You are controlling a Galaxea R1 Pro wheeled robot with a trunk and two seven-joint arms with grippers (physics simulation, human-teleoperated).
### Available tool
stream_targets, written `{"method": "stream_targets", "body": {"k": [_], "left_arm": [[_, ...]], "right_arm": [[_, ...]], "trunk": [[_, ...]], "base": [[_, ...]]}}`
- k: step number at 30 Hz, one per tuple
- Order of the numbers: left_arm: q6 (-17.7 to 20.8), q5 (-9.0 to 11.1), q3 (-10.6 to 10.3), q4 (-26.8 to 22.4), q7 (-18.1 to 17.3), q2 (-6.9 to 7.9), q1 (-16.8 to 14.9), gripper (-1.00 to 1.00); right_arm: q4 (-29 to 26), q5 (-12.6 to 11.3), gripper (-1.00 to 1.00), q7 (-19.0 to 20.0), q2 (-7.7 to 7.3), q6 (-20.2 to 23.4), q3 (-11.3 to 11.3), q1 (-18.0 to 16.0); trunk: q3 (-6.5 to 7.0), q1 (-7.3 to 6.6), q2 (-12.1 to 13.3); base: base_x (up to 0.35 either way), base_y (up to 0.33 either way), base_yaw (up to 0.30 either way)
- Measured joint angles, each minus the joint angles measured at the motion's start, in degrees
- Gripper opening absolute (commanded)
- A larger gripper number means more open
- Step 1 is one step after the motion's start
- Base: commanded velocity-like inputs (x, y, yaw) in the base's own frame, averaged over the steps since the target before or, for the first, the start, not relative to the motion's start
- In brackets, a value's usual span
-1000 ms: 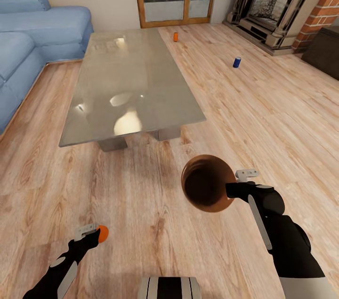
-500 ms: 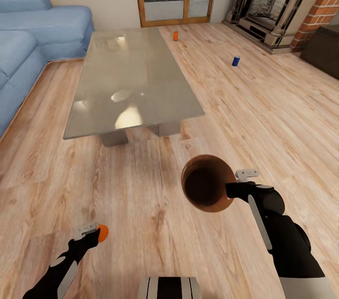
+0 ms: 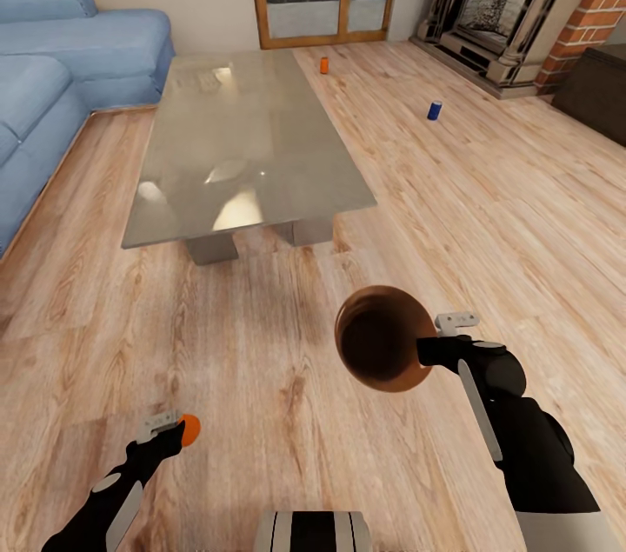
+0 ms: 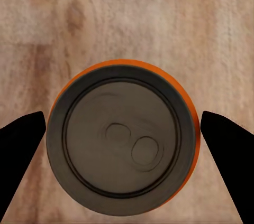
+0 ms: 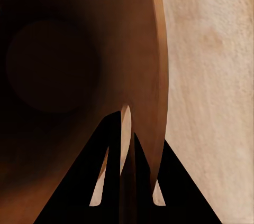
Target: Put the three can of soda from the living room inside the tash can in the kitchen.
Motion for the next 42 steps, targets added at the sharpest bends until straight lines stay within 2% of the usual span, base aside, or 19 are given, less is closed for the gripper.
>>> {"method": "stream_targets", "body": {"k": [15, 40, 42], "left_arm": [[-0.4, 0.0, -0.1, -0.3, 0.0, 0.0, 0.0, -1.0], [-0.5, 0.0, -0.4, -0.5, -0.1, 0.0, 0.0, -1.0], [-0.5, 0.0, -0.4, -0.5, -0.1, 0.0, 0.0, -1.0]], "right_arm": [[0.0, -0.1, -1.0, 0.0, 0.14, -0.1, 0.1, 0.0], [0.0, -0.1, -1.0, 0.0, 0.19, -0.1, 0.1, 0.8], [0.0, -0.1, -1.0, 0.0, 0.18, -0.1, 0.1, 0.8]], "trunk": [[0.31, 0.0, 0.0], [2.77, -0.22, 0.4], [3.32, -0.66, 1.2]], "base": [[-0.001, 0.0, 0.0], [-0.004, 0.0, 0.0], [0.0, 0.0, 0.0]]}}
